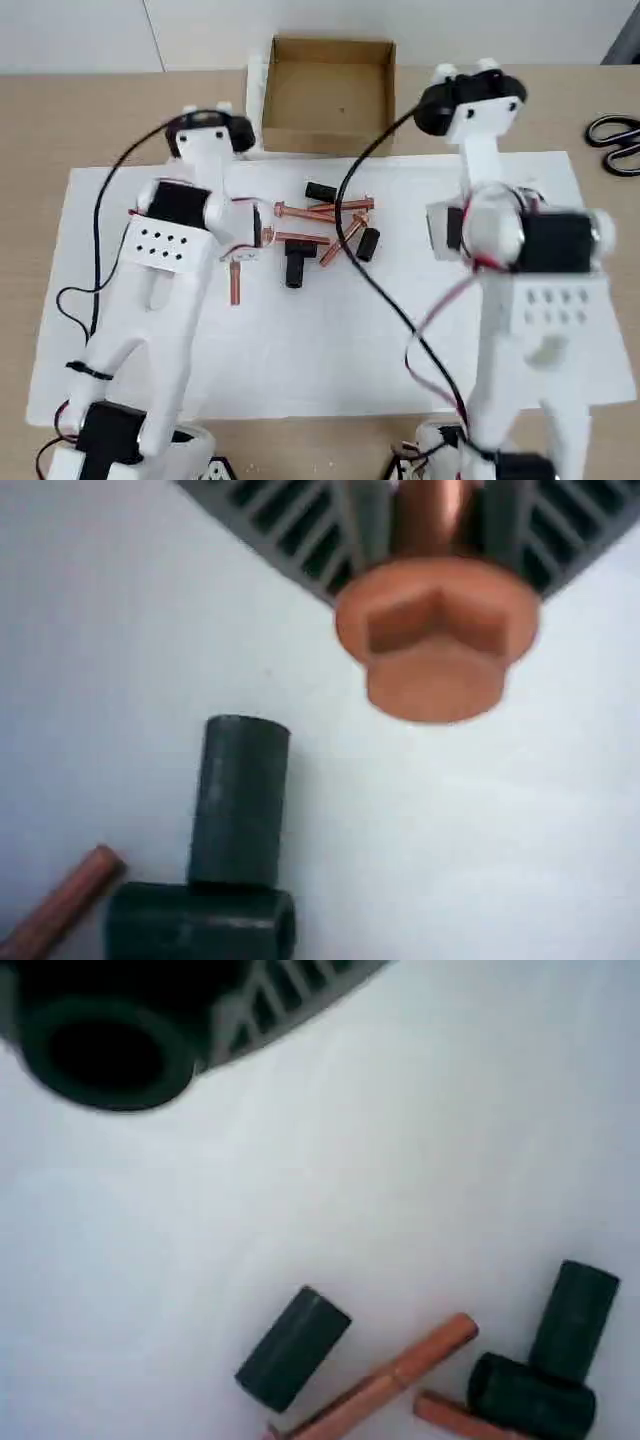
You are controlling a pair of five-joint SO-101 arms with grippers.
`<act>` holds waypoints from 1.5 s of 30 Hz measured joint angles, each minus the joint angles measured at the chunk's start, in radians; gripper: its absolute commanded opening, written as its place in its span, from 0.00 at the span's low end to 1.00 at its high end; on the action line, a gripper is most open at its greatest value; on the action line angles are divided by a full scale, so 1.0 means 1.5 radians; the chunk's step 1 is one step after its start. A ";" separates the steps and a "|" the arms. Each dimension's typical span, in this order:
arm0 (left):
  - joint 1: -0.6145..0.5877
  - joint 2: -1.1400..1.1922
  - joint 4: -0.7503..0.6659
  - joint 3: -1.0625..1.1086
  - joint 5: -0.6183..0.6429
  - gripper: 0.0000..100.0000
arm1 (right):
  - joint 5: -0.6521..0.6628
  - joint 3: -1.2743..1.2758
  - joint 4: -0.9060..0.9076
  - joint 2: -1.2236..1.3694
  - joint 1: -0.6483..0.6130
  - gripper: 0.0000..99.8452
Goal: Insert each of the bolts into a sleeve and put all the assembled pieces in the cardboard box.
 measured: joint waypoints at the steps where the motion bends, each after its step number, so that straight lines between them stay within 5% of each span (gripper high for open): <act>1: 0.000 0.000 0.007 -0.013 -0.001 0.01 | 0.000 0.000 0.001 -0.019 -0.001 0.00; 17: 0.002 0.000 0.012 -0.075 0.016 0.01 | 0.000 0.204 -0.009 -0.381 -0.001 0.00; 23: 0.002 0.000 -0.004 -0.075 0.016 0.01 | 0.000 0.428 -0.144 -0.452 0.000 0.00; 32: 0.002 0.000 -0.027 -0.075 0.016 0.01 | -0.114 0.666 -0.287 -0.680 0.001 0.00; 45: 0.051 0.000 -0.096 -0.075 0.016 0.01 | -0.082 0.918 -0.533 -0.866 -0.001 0.00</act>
